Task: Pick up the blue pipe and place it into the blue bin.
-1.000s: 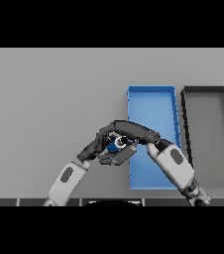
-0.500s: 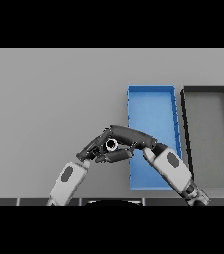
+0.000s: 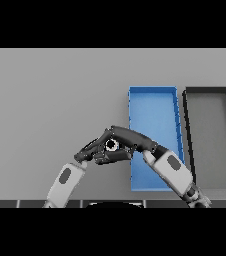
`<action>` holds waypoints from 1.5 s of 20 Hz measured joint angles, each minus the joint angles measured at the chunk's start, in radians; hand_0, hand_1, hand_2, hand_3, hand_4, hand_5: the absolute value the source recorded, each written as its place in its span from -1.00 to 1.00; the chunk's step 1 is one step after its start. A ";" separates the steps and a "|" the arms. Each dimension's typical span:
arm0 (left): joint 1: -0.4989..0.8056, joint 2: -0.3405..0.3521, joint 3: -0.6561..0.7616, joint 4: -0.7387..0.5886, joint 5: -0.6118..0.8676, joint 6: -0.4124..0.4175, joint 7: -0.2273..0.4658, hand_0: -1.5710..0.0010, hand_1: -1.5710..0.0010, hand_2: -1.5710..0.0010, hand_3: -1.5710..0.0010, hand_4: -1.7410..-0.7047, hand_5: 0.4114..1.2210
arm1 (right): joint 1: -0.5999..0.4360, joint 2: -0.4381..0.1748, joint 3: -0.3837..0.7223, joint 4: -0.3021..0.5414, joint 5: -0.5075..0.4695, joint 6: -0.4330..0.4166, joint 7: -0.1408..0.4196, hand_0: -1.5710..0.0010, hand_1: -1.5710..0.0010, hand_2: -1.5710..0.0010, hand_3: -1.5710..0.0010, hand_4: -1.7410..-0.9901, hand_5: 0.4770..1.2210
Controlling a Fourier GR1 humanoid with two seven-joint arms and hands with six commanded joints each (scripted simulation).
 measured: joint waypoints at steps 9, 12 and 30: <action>0.019 -0.036 0.020 0.000 -0.010 -0.010 0.146 0.90 0.91 0.91 0.92 0.49 -0.62 | 0.010 0.019 -0.002 -0.005 0.038 -0.002 0.010 -1.00 -1.00 -1.00 -1.00 -1.00 1.00; 0.014 -0.033 0.017 0.013 -0.039 0.012 0.114 0.95 0.95 0.95 0.96 0.55 -0.79 | 0.005 0.051 -0.014 0.006 0.013 -0.006 0.053 -1.00 -1.00 -1.00 -1.00 -1.00 1.00; 0.019 -0.010 0.018 -0.004 -0.033 -0.011 0.183 1.00 1.00 1.00 1.00 0.64 -0.99 | -0.514 -0.173 -0.438 0.302 -0.341 -0.246 0.123 -1.00 -1.00 -1.00 -1.00 -1.00 1.00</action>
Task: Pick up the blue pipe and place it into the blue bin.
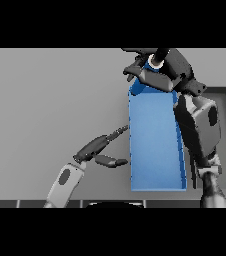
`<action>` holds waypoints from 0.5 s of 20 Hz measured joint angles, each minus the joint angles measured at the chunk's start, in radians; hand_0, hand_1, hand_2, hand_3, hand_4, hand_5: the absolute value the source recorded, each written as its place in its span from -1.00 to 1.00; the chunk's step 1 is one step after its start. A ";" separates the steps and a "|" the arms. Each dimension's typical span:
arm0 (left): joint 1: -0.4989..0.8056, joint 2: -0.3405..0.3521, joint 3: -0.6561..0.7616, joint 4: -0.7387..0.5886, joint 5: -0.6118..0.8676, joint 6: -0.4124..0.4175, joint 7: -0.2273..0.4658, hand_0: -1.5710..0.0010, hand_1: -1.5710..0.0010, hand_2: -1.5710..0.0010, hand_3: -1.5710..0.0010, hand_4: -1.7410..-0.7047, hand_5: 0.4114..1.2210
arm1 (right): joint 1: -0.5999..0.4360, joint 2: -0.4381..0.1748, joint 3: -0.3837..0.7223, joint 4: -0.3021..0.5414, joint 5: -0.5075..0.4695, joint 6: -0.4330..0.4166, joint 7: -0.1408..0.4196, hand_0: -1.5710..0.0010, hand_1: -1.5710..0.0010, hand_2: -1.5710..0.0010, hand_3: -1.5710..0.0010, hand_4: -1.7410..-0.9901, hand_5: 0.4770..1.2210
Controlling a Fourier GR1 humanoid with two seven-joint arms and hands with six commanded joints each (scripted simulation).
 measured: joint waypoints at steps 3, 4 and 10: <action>-0.006 0.006 0.005 0.003 -0.007 0.006 -0.020 1.00 1.00 1.00 1.00 0.67 -1.00 | 0.039 -0.060 -0.029 0.079 0.057 0.021 -0.022 -1.00 -1.00 -1.00 -1.00 -1.00 1.00; -0.007 0.010 0.001 0.007 -0.016 0.006 -0.030 1.00 1.00 1.00 1.00 0.67 -1.00 | 0.061 -0.083 -0.042 0.110 0.065 0.040 -0.022 -1.00 -1.00 -1.00 -1.00 -1.00 1.00; -0.002 0.013 0.005 0.021 -0.017 0.007 -0.044 1.00 1.00 1.00 1.00 0.68 -0.98 | 0.299 -0.103 -0.051 0.067 0.074 0.016 0.005 -1.00 -1.00 -1.00 -1.00 -1.00 1.00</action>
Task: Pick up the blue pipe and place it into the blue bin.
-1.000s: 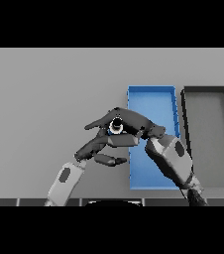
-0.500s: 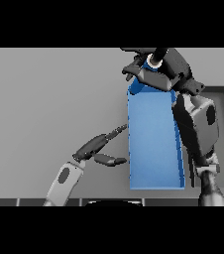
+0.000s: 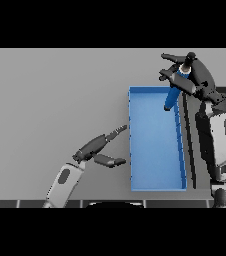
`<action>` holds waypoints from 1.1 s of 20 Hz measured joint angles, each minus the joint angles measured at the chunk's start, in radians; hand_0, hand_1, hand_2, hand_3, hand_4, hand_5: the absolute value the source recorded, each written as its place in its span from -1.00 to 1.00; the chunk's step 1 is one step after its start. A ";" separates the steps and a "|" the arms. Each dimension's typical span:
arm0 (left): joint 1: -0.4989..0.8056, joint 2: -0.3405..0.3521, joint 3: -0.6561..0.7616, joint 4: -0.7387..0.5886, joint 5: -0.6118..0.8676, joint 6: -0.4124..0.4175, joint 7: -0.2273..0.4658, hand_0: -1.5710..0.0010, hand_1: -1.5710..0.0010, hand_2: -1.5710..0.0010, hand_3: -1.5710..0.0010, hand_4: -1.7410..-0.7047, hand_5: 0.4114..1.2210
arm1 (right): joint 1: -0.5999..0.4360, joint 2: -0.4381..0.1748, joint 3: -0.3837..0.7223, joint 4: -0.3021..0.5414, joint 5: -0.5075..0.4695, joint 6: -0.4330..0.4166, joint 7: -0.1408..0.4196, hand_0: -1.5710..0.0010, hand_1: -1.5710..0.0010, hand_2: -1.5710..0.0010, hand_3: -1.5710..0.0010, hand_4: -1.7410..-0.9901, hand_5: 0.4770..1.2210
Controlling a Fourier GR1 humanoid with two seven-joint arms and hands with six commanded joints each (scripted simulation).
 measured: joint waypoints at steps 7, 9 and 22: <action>0.032 -0.001 -0.007 -0.034 0.012 -0.001 0.026 1.00 1.00 1.00 1.00 0.66 -0.96 | 0.250 -0.016 0.026 -0.115 0.054 -0.097 0.116 -1.00 -1.00 -1.00 -1.00 -1.00 1.00; 0.026 0.000 -0.009 -0.037 0.013 -0.004 0.027 1.00 1.00 1.00 1.00 0.65 -0.97 | 0.313 -0.049 0.083 -0.123 0.078 -0.157 0.116 -1.00 -1.00 -1.00 -0.92 -1.00 1.00; 0.032 -0.001 -0.015 -0.046 0.007 0.002 0.023 1.00 1.00 1.00 1.00 0.66 -0.96 | 0.219 -0.379 0.666 0.038 -0.144 -0.431 0.108 0.51 0.55 0.55 0.74 0.39 0.77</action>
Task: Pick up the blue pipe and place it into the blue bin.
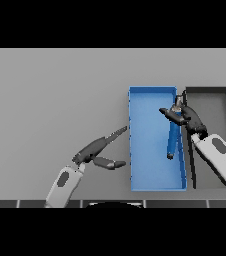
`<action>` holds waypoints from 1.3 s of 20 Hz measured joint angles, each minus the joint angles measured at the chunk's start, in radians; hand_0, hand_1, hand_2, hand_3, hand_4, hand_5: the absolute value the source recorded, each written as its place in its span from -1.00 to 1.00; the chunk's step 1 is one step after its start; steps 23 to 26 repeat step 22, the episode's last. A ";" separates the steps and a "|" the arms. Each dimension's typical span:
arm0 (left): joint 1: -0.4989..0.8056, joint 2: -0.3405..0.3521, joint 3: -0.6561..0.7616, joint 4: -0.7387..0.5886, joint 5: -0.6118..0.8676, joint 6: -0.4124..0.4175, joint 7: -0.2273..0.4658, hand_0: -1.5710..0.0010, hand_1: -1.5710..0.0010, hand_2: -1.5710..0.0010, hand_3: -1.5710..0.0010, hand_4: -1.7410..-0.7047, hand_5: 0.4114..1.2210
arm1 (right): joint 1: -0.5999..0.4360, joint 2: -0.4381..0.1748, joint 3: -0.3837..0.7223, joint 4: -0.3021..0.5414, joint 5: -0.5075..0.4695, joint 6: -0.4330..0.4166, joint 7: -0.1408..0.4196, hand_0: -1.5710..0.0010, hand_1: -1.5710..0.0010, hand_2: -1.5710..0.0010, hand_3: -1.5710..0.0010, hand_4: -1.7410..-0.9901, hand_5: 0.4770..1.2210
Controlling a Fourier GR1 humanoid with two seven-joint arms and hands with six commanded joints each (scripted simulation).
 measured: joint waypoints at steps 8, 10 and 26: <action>0.006 -0.002 -0.005 -0.006 -0.002 0.002 0.018 1.00 1.00 1.00 1.00 0.65 -0.96 | -0.066 -0.073 0.163 0.002 0.013 0.078 0.008 0.92 0.93 0.93 0.96 0.82 -0.09; 0.009 0.000 -0.005 -0.009 0.001 0.000 0.012 1.00 1.00 1.00 1.00 0.65 -0.96 | -0.079 -0.080 0.192 0.009 0.013 0.082 0.008 0.95 0.95 0.95 0.97 0.85 -0.24; -0.005 0.007 0.006 -0.001 0.000 0.001 0.005 1.00 1.00 1.00 1.00 0.65 -0.95 | -0.146 -0.095 0.289 0.045 0.001 0.101 0.008 0.99 0.99 0.99 1.00 0.91 -0.55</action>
